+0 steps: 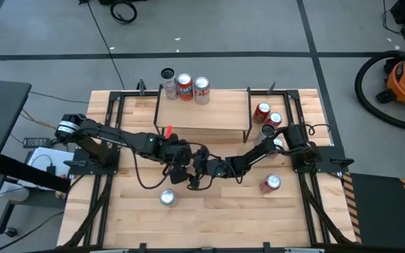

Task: Place canned beverage on shelf
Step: Put the center orange soda can on the shelf aligned with the other orange soda can

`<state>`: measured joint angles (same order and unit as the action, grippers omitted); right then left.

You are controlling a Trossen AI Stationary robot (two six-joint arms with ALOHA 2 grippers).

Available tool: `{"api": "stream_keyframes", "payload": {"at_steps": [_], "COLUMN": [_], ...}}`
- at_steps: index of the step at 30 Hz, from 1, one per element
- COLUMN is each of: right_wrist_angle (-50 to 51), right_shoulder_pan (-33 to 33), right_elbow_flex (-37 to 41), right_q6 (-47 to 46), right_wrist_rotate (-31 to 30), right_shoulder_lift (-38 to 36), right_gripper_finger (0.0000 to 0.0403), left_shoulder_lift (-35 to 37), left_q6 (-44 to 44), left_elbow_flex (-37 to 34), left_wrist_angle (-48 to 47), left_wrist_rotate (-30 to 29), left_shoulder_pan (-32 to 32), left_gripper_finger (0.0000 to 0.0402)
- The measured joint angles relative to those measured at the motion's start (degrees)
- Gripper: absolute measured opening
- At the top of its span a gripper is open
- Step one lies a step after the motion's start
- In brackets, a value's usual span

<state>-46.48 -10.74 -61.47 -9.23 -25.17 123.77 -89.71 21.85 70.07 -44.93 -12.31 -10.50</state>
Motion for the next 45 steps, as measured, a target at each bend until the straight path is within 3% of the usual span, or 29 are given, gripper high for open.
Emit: {"api": "stream_keyframes", "payload": {"at_steps": [9, 16, 22, 28, 31, 34, 38, 45], "right_wrist_angle": [0.0, 2.6, 17.9, 30.9, 35.4, 38.1, 40.2, 45.3], "right_shoulder_pan": [0.1, 1.2, 3.2, 5.4, 6.2, 6.7, 6.9, 6.8], "right_elbow_flex": [0.0, 0.0, 0.0, 0.1, 0.1, 0.1, 0.0, -0.9], "right_q6": [3.2, 2.9, 5.6, 15.9, 20.1, 23.4, 22.0, 18.8], "right_wrist_rotate": [1.5, 6.9, 15.8, 34.0, 39.1, 39.2, 35.1, 33.0], "right_shoulder_lift": [0.0, -1.2, -7.7, -13.1, -14.7, -15.8, -16.4, -16.8], "right_gripper_finger": [0.0329, 0.032, 0.032, 0.0321, 0.0321, 0.0321, 0.0332, 0.0388], "left_shoulder_lift": [0.2, 3.0, 4.6, 4.5, 4.4, 4.4, 4.4, 4.4], "left_q6": [-0.1, -2.3, -5.3, -7.8, -7.7, -7.6, -7.7, -7.7], "left_elbow_flex": [0.1, 3.1, 2.8, 2.7, 2.7, 2.7, 2.7, 2.7], "left_wrist_angle": [-1.1, -5.9, -5.6, -1.5, -1.7, -2.0, -1.4, -1.1], "left_wrist_rotate": [0.1, -0.2, -1.5, -1.3, -1.4, -1.4, -1.3, -1.5], "left_shoulder_pan": [-0.8, -3.3, -7.4, -11.6, -12.3, -12.5, -12.5, -12.2], "left_gripper_finger": [0.0318, 0.0318, 0.0318, 0.0318, 0.0318, 0.0318, 0.0318, 0.0318]}}
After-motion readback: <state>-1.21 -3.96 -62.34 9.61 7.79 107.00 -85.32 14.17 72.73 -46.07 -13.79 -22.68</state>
